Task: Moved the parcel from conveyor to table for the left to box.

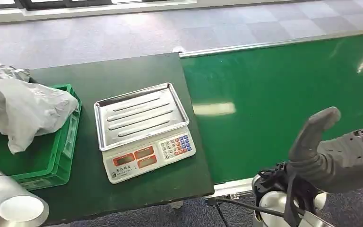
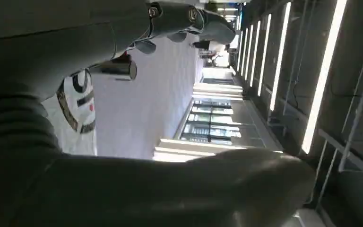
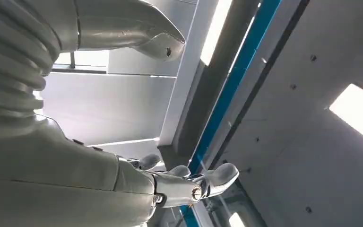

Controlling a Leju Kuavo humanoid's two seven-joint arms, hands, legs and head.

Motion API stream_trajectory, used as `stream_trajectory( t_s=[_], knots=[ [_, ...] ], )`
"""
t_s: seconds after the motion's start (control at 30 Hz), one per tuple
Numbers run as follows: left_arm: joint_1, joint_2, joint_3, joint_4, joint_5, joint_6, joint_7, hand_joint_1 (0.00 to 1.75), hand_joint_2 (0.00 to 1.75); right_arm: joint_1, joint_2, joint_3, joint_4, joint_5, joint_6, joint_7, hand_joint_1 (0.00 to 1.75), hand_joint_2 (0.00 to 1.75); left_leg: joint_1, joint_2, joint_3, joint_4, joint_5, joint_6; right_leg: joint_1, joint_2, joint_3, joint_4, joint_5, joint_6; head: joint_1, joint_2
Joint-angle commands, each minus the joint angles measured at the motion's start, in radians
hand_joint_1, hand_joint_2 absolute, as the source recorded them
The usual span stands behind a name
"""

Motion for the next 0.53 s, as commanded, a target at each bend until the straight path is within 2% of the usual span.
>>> stream_trajectory(
  t_s=[0.03,0.3,0.33,0.37,0.43,0.47,0.5,0.53],
  knots=[
    [0.184,-0.113,-0.398,-0.401,0.310,-0.001,0.005,0.00,0.00,0.029,0.031,-0.043,0.173,0.033,-0.003,-0.001,0.00,1.75,0.001,-0.004,0.001,-0.001,0.000,0.002,0.001,-0.001,0.003,-0.002,0.000,0.000,0.000,0.000],
    [0.188,-0.114,-0.412,-0.426,0.324,-0.003,0.005,0.00,0.00,0.034,0.031,-0.043,0.182,0.041,-0.003,-0.001,0.00,1.75,0.001,-0.007,0.002,-0.003,0.001,0.002,0.001,-0.003,0.005,-0.003,0.000,-0.001,0.000,0.000],
    [0.217,-0.123,-0.425,-0.461,0.334,-0.003,0.005,0.00,0.00,0.033,0.031,-0.044,0.188,0.042,-0.003,-0.001,0.00,1.75,0.001,-0.010,0.005,-0.007,0.002,0.003,0.001,-0.004,0.008,-0.007,0.000,-0.001,0.000,0.000],
    [0.230,-0.122,-0.439,-0.484,0.348,-0.001,0.005,0.00,0.00,0.032,0.031,-0.043,0.196,0.044,-0.003,-0.001,0.00,1.75,0.000,-0.006,0.002,-0.003,0.001,0.002,0.000,-0.003,0.004,-0.003,0.000,-0.001,0.000,0.000],
    [0.272,-0.146,-0.475,-0.582,0.362,-0.020,0.005,0.00,0.00,0.040,0.031,-0.047,0.196,0.052,-0.003,-0.001,0.00,1.75,0.001,-0.006,0.003,-0.005,0.001,0.002,0.001,-0.003,0.005,-0.005,0.000,-0.001,0.000,0.000],
    [0.325,-0.168,-0.575,-0.767,0.282,-0.015,0.005,0.00,0.00,0.052,0.031,-0.026,0.205,0.058,-0.003,-0.001,0.00,1.75,0.001,-0.004,0.001,-0.002,0.000,0.002,0.001,-0.002,0.003,-0.002,0.000,0.000,0.000,0.000],
    [0.352,-0.194,-0.628,-0.825,0.238,-0.001,0.005,0.00,0.00,0.057,0.031,-0.016,0.198,0.052,-0.003,-0.001,0.00,1.75,0.001,-0.005,0.003,-0.003,0.000,0.002,0.001,-0.003,0.004,-0.004,0.000,0.000,0.000,0.000],
    [0.372,-0.208,-0.707,-0.856,0.154,-0.001,0.005,0.00,1.75,0.063,0.031,-0.030,0.167,0.069,-0.003,-0.001,0.00,1.75,0.002,-0.005,0.001,-0.002,-0.001,0.003,0.002,-0.003,0.004,-0.004,0.000,0.000,0.000,0.000]
  ],
)
